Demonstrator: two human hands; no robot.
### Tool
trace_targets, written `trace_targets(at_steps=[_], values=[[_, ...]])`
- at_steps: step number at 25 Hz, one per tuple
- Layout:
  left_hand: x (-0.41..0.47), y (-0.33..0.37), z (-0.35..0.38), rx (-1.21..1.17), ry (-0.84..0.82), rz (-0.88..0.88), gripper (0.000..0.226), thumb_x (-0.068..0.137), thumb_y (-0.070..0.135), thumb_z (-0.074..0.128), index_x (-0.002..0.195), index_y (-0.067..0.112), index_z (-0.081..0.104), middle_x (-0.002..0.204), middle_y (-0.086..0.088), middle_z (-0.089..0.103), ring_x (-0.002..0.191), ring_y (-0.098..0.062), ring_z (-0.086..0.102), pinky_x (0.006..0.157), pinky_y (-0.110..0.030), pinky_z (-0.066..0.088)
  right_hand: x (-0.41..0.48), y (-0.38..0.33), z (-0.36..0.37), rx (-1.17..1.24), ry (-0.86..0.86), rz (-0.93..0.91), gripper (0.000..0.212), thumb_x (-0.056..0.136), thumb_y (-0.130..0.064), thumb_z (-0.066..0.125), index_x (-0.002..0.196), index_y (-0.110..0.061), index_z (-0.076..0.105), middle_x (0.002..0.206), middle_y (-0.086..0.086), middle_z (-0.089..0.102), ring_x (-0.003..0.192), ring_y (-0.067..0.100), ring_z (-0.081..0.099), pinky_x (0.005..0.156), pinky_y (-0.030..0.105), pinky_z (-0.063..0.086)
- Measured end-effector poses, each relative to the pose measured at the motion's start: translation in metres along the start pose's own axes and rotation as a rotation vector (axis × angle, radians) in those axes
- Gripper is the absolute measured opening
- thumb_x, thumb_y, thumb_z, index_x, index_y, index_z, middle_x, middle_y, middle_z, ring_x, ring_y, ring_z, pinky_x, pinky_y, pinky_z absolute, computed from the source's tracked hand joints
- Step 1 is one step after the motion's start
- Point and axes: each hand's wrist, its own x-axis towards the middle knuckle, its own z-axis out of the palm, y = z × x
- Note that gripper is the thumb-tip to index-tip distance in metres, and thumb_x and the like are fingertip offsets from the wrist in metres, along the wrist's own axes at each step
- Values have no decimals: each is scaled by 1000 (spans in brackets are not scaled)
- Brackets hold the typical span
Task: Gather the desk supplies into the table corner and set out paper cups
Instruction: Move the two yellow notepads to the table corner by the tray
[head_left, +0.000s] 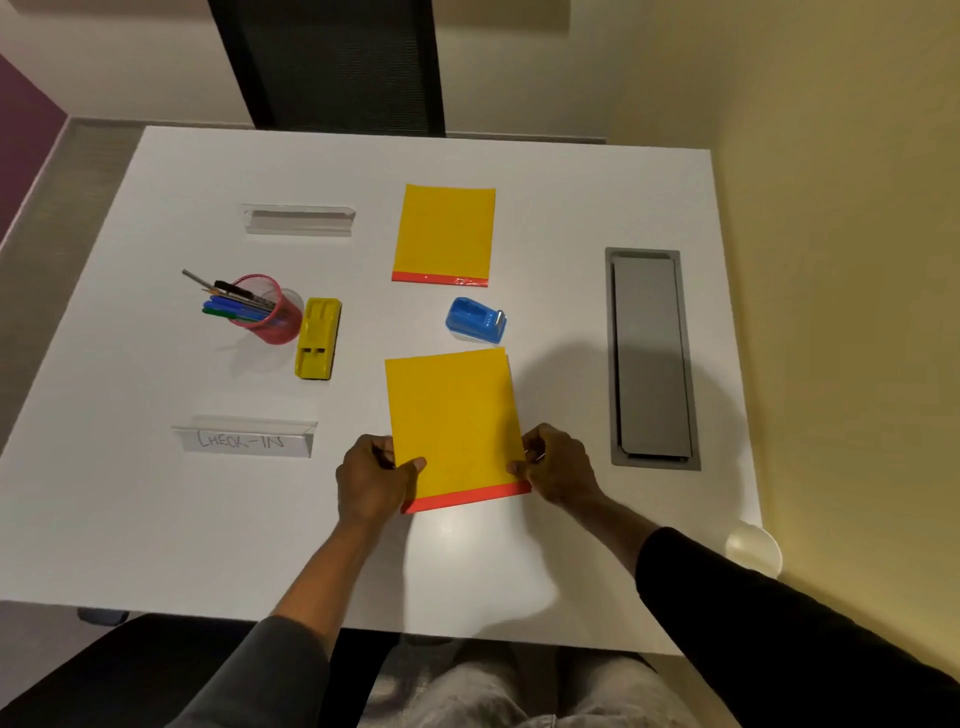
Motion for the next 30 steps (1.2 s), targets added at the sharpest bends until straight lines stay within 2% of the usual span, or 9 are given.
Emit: trace_targets(at_steps=[3, 5, 10, 14, 16, 21, 23, 26, 30], values=[[-19, 15, 36, 16, -45, 102, 36, 79, 22, 91, 100, 14, 63, 90, -4, 71, 87, -27, 70, 79, -46, 60, -14, 28, -36, -39, 76, -6, 35, 80, -24, 88, 97, -21, 58, 80, -7, 61, 72, 8, 59, 72, 26, 50], [-26, 33, 67, 32, -81, 156, 37, 77, 24, 92, 98, 16, 62, 87, -4, 70, 82, -27, 70, 76, -50, 61, -19, 46, -64, -48, 152, 39, 35, 80, -23, 89, 96, -20, 57, 79, -7, 61, 73, 11, 60, 74, 30, 53], [-30, 85, 149, 109, -196, 291, 31, 78, 18, 89, 102, 17, 69, 92, -2, 71, 84, -25, 69, 77, -43, 59, -19, 92, -124, -39, 342, 226, 34, 83, -26, 86, 105, -16, 62, 96, 0, 66, 91, 23, 66, 82, 40, 57], [-33, 110, 207, 276, -283, 337, 39, 85, 19, 80, 122, 12, 70, 114, -9, 68, 99, -29, 69, 80, -35, 51, -16, 118, -149, -14, 477, 359, 32, 86, -14, 82, 112, -7, 65, 109, 11, 70, 99, 30, 68, 78, 33, 50], [-35, 117, 227, 294, -319, 323, 41, 86, 20, 79, 124, 10, 68, 118, -11, 64, 102, -31, 68, 83, -36, 52, -13, 125, -154, -18, 523, 404, 27, 87, -10, 80, 109, -6, 66, 111, 14, 70, 98, 33, 68, 79, 36, 52], [-38, 134, 268, 386, -375, 290, 42, 90, 33, 79, 118, 4, 66, 123, -15, 59, 102, -34, 66, 83, -39, 52, -2, 144, -164, -67, 535, 493, 36, 90, -2, 66, 125, 0, 60, 127, 21, 55, 106, 39, 61, 81, 33, 43], [-39, 137, 280, 412, -385, 290, 42, 91, 34, 78, 117, 4, 65, 124, -16, 58, 102, -33, 65, 81, -36, 49, 2, 148, -165, -49, 543, 528, 37, 89, -5, 65, 124, 3, 58, 127, 22, 53, 107, 41, 58, 83, 36, 44], [-46, 139, 289, 434, -406, 284, 46, 91, 36, 77, 123, 6, 64, 130, -16, 55, 109, -34, 64, 89, -39, 51, 4, 150, -161, -58, 554, 540, 31, 89, -16, 67, 112, 2, 56, 123, 22, 52, 106, 42, 55, 80, 40, 44], [-57, 138, 300, 463, -413, 290, 58, 89, 38, 80, 131, 5, 57, 139, -14, 50, 120, -34, 61, 97, -40, 52, 6, 149, -156, -132, 541, 561, 56, 91, -33, 72, 130, -2, 48, 132, 21, 52, 123, 41, 52, 87, 49, 52]])
